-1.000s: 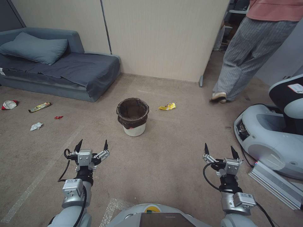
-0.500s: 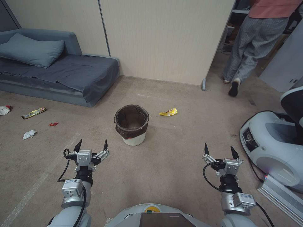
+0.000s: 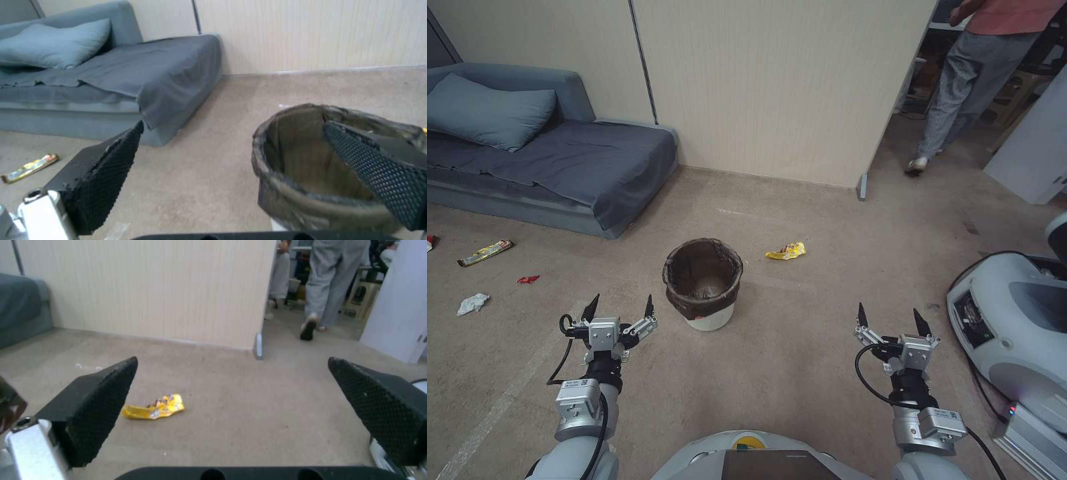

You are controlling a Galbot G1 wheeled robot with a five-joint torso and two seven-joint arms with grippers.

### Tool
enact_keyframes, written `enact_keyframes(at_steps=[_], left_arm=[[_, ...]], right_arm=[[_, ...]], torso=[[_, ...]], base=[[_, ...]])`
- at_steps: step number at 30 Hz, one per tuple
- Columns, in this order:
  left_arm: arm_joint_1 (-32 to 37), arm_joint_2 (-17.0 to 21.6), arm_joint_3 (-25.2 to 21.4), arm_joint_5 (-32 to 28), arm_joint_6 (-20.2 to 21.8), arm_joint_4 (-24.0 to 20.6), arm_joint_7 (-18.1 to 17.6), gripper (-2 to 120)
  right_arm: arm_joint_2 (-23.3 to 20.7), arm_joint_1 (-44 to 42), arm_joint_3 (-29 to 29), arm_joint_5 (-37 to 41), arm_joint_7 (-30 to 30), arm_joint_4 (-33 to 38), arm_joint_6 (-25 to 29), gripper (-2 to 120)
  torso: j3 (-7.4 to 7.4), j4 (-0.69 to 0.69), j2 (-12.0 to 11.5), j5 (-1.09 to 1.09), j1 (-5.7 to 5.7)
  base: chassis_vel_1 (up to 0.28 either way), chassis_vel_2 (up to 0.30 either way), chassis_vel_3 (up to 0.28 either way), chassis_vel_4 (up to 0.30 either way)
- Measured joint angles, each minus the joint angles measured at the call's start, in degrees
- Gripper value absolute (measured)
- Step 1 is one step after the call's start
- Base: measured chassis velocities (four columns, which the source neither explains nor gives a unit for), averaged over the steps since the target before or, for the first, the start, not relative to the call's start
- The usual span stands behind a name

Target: Pick up the trash bin, then pick up the garbage from the floor and place it into the trash bin.

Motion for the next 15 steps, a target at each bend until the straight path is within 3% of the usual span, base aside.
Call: enact_keyframes(at_steps=[15], left_arm=[[-0.1,0.0,-0.2,-0.2,0.0,-0.1,0.0,100]], right_arm=[[0.0,0.1,0.2,-0.1,0.0,-0.1,0.3,100]], torso=[[0.0,0.0,0.0,0.01,0.01]], base=[[-0.146,0.144,0.141,-0.148]])
